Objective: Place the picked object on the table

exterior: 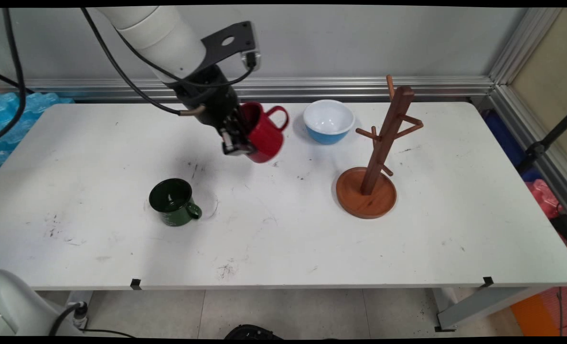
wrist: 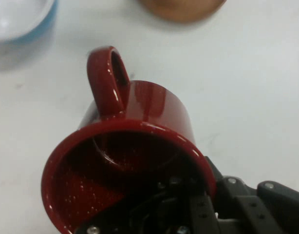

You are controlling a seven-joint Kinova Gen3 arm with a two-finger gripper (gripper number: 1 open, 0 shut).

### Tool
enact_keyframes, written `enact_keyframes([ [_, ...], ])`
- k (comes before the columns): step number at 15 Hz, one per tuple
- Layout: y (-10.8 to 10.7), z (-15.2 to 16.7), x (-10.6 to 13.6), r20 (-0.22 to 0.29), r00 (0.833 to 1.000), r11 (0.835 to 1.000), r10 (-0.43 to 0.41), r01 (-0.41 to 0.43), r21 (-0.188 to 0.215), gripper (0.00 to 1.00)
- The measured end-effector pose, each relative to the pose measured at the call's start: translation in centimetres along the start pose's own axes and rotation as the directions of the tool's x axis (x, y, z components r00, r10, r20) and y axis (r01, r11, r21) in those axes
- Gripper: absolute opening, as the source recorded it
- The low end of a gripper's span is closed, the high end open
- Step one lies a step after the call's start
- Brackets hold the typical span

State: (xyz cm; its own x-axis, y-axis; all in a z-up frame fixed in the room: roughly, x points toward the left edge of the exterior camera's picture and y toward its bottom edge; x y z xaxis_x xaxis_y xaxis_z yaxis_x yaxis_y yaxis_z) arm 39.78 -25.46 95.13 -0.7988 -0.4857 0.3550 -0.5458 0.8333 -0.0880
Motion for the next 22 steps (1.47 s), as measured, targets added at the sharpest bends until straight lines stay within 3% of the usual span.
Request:
enact_keyframes([
  [4,-2.4,0.9,-1.5,0.098,0.992,0.997,0.075,-0.078,0.026,0.0],
  [11,-4.9,3.9,-4.2,0.254,0.943,0.975,0.214,-0.223,0.006,0.0],
  [22,-5.4,9.1,-6.8,0.373,0.861,0.935,0.347,-0.349,-0.064,0.0],
])
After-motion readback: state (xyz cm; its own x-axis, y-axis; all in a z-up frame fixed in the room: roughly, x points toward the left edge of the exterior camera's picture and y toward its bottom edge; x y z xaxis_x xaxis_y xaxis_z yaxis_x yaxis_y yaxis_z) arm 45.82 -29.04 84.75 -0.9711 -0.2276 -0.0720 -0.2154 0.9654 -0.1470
